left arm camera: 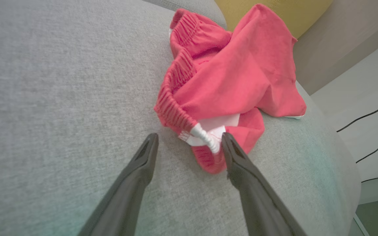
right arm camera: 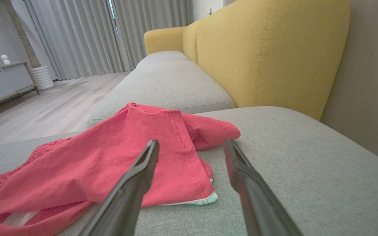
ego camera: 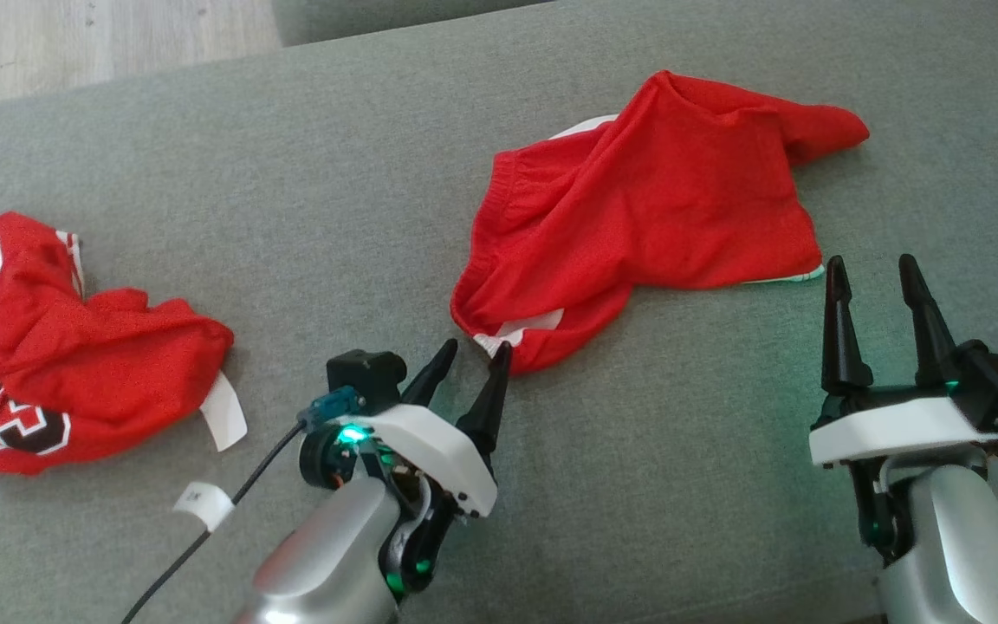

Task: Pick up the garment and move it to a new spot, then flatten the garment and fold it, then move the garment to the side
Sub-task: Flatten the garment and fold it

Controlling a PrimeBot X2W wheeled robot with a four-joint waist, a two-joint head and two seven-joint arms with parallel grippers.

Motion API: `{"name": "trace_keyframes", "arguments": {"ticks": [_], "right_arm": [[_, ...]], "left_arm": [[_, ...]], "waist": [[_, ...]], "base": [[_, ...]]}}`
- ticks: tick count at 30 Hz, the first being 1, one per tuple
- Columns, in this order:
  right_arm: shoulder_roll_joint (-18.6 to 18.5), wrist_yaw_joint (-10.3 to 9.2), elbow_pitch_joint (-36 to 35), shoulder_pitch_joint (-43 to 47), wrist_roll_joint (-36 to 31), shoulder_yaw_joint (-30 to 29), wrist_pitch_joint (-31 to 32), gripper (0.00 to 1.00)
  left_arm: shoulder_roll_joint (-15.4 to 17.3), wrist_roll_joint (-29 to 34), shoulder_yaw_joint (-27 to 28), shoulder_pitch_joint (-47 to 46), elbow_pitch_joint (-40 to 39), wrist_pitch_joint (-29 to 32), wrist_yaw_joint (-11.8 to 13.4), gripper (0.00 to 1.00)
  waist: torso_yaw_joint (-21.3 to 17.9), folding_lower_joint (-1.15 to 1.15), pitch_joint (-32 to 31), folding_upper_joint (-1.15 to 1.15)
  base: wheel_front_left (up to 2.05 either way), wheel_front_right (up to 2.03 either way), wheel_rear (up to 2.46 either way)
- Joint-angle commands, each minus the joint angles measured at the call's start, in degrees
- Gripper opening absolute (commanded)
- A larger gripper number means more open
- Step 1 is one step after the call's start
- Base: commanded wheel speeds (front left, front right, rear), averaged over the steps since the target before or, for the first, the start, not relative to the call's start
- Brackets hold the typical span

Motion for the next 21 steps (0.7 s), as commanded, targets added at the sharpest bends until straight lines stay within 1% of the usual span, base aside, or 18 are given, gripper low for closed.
{"name": "trace_keyframes", "arguments": {"ticks": [1,5,6,7,8,9,12,15,21], "right_arm": [[-0.2,0.39,-1.6,-1.6,0.1,1.4,-0.6,1.00],[-0.2,0.39,-1.3,-1.6,0.1,1.5,-0.6,1.00],[-0.2,0.39,-1.3,-1.7,0.1,1.5,-0.6,1.00],[-0.2,0.39,-1.2,-1.7,0.1,1.4,-0.6,1.00],[-0.2,0.39,-1.0,-1.8,0.0,1.4,-0.6,1.00],[-0.2,0.39,-0.9,-1.9,-0.1,1.3,-0.6,1.00],[-0.2,0.39,-0.4,-2.1,-0.4,0.9,-0.6,1.00],[-0.2,0.39,0.5,-2.2,-0.9,0.5,-0.6,1.00],[-0.6,0.39,5.2,-2.3,-2.9,0.2,-0.3,1.00]], "left_arm": [[0.0,-0.8,1.0,-2.8,-1.3,-0.3,0.2,1.00],[0.0,-3.2,-0.3,-3.3,-0.9,0.2,-0.3,1.00],[0.0,-3.7,-0.7,-3.4,-0.8,0.4,-0.4,0.77],[0.0,-4.2,-1.1,-3.5,-0.8,0.6,-0.6,0.43],[0.0,-4.6,-1.5,-3.6,-0.8,0.8,-0.8,0.03],[0.0,-4.9,-1.9,-3.6,-0.7,0.8,-1.0,0.00],[0.0,-5.5,-2.4,-3.8,-0.8,-0.3,-1.3,0.00],[0.0,-5.2,-2.2,-4.2,-0.9,-2.8,-1.6,0.00],[1.0,-3.7,-1.9,-4.4,-1.4,-7.5,-2.7,0.00]], "waist": [[-0.1,-0.01,0.0,0.00],[-0.4,-0.01,-0.1,0.00],[-0.4,-0.01,-0.1,0.00],[-0.5,-0.01,-0.1,0.00],[-0.5,-0.01,-0.2,0.00],[-0.5,-0.01,-0.3,0.00],[-0.3,-0.01,-0.5,0.00],[0.1,-0.01,-0.8,0.00],[1.6,-0.01,-1.6,0.00]], "base": [[0.00,0.00,0.00],[0.00,0.00,0.00],[0.00,0.00,0.00],[0.00,0.00,0.00],[0.00,0.00,0.00],[0.00,0.00,0.00],[0.00,0.00,0.00],[0.00,0.00,0.00],[0.00,0.00,0.00]]}}
